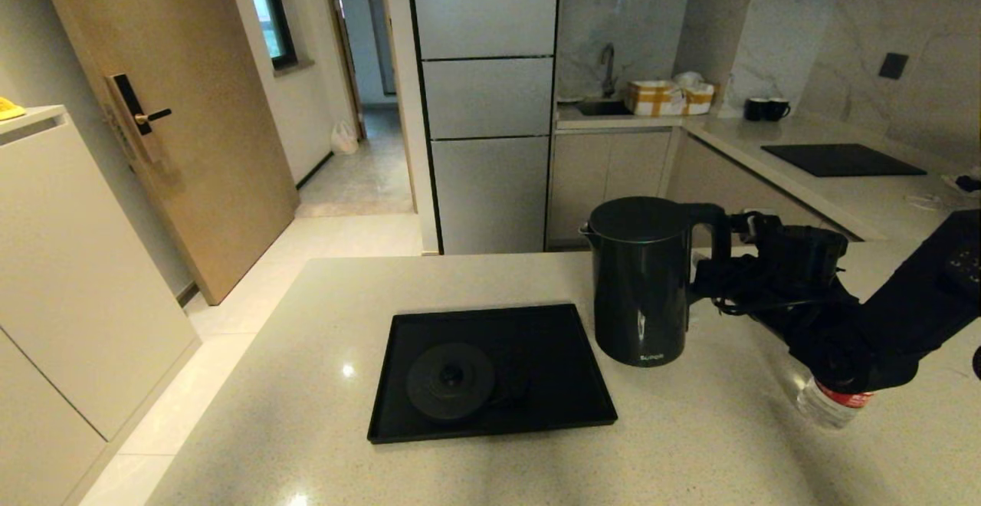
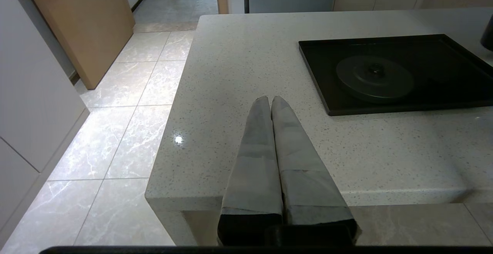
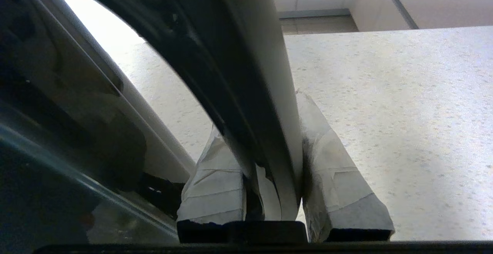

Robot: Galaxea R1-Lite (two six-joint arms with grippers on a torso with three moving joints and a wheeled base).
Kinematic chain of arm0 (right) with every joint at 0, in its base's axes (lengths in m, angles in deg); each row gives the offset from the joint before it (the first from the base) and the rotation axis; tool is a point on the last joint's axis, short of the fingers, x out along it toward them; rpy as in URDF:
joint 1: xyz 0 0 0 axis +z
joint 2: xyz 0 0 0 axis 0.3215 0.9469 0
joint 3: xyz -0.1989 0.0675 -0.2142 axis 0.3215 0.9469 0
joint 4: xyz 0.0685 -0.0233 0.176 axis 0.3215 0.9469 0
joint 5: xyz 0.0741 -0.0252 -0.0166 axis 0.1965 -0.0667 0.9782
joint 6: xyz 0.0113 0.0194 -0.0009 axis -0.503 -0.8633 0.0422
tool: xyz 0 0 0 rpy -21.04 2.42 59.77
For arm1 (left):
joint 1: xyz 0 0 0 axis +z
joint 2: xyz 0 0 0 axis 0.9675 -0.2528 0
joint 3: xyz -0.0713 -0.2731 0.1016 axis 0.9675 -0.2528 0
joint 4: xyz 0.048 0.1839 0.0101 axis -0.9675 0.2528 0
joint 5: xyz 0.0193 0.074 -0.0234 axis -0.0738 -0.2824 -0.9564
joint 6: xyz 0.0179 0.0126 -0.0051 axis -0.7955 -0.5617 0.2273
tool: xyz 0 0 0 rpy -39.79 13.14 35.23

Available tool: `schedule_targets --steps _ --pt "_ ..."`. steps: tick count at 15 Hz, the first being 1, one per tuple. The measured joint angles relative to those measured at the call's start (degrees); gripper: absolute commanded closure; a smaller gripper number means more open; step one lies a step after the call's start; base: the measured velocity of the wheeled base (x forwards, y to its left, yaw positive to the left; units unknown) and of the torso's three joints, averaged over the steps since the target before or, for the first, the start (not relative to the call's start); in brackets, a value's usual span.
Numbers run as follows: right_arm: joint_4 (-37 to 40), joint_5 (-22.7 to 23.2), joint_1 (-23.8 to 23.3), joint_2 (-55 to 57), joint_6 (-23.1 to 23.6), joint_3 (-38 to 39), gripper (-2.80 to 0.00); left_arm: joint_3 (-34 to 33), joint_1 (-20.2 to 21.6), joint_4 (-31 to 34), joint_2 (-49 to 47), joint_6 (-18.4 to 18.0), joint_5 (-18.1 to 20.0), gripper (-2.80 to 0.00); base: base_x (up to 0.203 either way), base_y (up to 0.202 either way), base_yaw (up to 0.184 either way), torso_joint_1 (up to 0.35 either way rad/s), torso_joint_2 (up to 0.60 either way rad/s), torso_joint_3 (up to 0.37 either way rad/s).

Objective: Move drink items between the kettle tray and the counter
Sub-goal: Return the kettle to its original position

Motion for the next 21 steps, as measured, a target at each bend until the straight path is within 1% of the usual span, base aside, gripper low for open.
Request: schedule_targets --steps 2,4,7,8,10,12,13,14,16,21 --pt "0.3 -1.06 0.61 -1.18 -0.38 0.09 0.0 0.0 0.0 0.0 0.0 0.0 0.02 0.0 0.0 0.0 0.0 0.0 0.0 0.0" --pt "1.56 -3.0 2.38 -3.09 -1.69 0.38 0.0 0.0 0.0 0.0 0.0 0.0 0.02 0.0 0.0 0.0 0.0 0.0 0.0 0.0" --pt "3.45 -4.1 4.79 -5.54 -2.34 0.84 0.0 0.0 0.0 0.0 0.0 -0.02 0.0 0.0 0.0 0.0 0.0 0.0 0.0 0.0" --pt "4.38 -5.02 6.36 -6.11 -2.43 0.84 0.0 0.0 0.0 0.0 0.0 0.0 0.02 0.0 0.0 0.0 0.0 0.0 0.0 0.0" --pt "6.79 -6.52 13.51 -6.91 -2.45 0.15 0.0 0.0 0.07 0.0 0.0 -0.01 0.02 0.0 0.0 0.0 0.0 0.0 0.0 0.0" --pt "9.9 -6.34 18.85 -7.08 -2.62 -2.27 0.0 0.0 -0.03 0.0 0.0 0.0 0.0 0.0 0.0 0.0 0.0 0.0 0.0 0.0" --pt "12.2 -5.91 20.7 -6.91 -2.67 -3.78 0.0 0.0 0.0 -0.02 0.0 -0.02 0.02 0.0 0.0 0.0 0.0 0.0 0.0 0.0" --pt "13.88 -5.55 22.06 -6.44 -2.65 -5.13 0.0 0.0 0.05 -0.02 0.0 -0.01 0.01 0.0 0.0 0.0 0.0 0.0 0.0 0.0" --pt "14.58 -5.28 24.64 -4.62 -2.69 -8.02 0.0 0.0 -0.01 0.0 0.0 -0.01 0.0 0.0 0.0 0.0 0.0 0.0 0.0 0.0" --pt "14.57 -5.24 28.29 -1.68 -4.13 -10.97 0.0 0.0 0.0 0.0 0.0 0.0 0.0 0.0 0.0 0.0 0.0 0.0 0.0 0.0"
